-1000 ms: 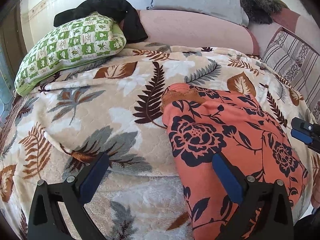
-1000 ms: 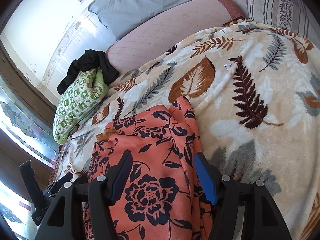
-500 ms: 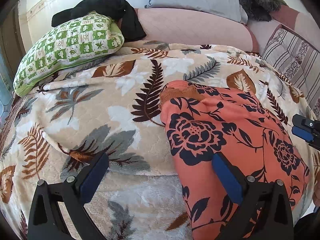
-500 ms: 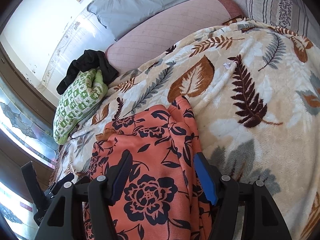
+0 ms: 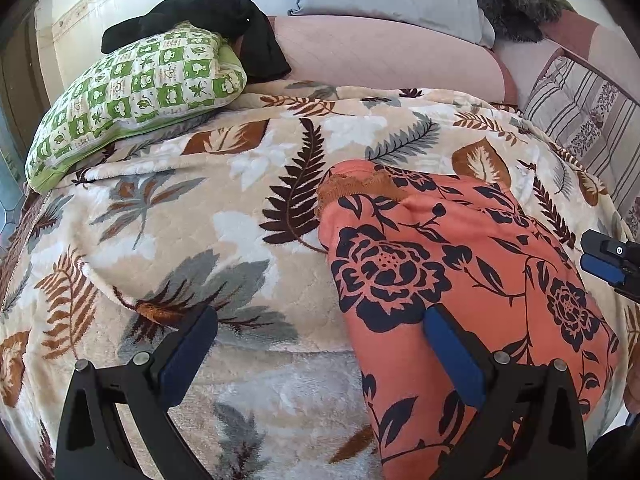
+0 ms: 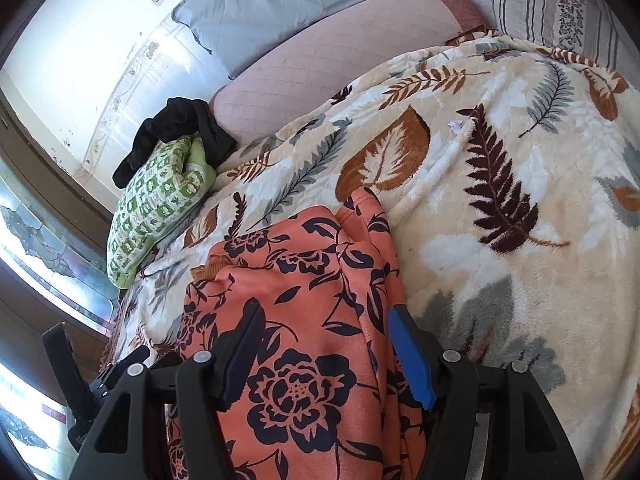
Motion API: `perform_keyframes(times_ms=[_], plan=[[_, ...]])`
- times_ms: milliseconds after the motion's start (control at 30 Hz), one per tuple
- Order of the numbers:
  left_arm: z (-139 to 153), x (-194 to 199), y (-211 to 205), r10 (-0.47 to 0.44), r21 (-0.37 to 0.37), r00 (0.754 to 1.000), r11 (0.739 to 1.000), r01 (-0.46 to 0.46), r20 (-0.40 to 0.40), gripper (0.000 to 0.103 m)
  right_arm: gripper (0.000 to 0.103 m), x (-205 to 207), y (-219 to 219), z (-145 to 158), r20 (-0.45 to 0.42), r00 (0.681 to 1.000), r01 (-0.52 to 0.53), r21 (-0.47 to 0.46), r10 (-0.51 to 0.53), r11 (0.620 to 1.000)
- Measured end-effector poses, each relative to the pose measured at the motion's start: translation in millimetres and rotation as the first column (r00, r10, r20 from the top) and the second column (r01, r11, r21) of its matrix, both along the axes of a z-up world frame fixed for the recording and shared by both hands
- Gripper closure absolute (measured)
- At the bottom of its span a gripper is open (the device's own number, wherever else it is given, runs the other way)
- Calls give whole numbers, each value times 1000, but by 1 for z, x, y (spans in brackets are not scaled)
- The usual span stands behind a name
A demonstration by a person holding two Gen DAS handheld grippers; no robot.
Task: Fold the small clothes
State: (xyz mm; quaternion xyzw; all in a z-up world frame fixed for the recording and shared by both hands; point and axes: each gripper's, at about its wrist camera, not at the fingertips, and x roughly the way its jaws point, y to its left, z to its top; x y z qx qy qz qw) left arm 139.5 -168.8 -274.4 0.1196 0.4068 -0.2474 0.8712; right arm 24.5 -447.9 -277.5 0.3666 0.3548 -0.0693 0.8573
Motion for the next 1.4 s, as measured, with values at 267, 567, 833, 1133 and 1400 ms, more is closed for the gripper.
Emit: perform_keyframes(times_ms=[267, 567, 833, 1133, 1400], plan=[[-1, -1, -2, -3, 1, 1000, 1000, 3, 0, 0, 35, -1, 1, -1, 2, 1000, -3, 5, 3, 1000], [0, -3, -3, -6, 3, 1000, 1000, 6, 2, 0, 35, -2, 0, 0, 3, 1000, -3, 4, 3, 1000], [-2, -8, -10, -16, 13, 1000, 1000, 16, 6, 0, 35, -5, -5, 0, 5, 1000, 0, 11, 0, 1000], [-4, -9, -15, -19, 15, 1000, 1000, 19, 3, 0, 35, -10, -11, -3, -5, 1000, 0, 18, 0, 1000], [-5, -11, -20, -26, 17, 1000, 1000, 26, 2, 0, 35, -7, -14, -13, -37, 999, -11, 34, 12, 999]])
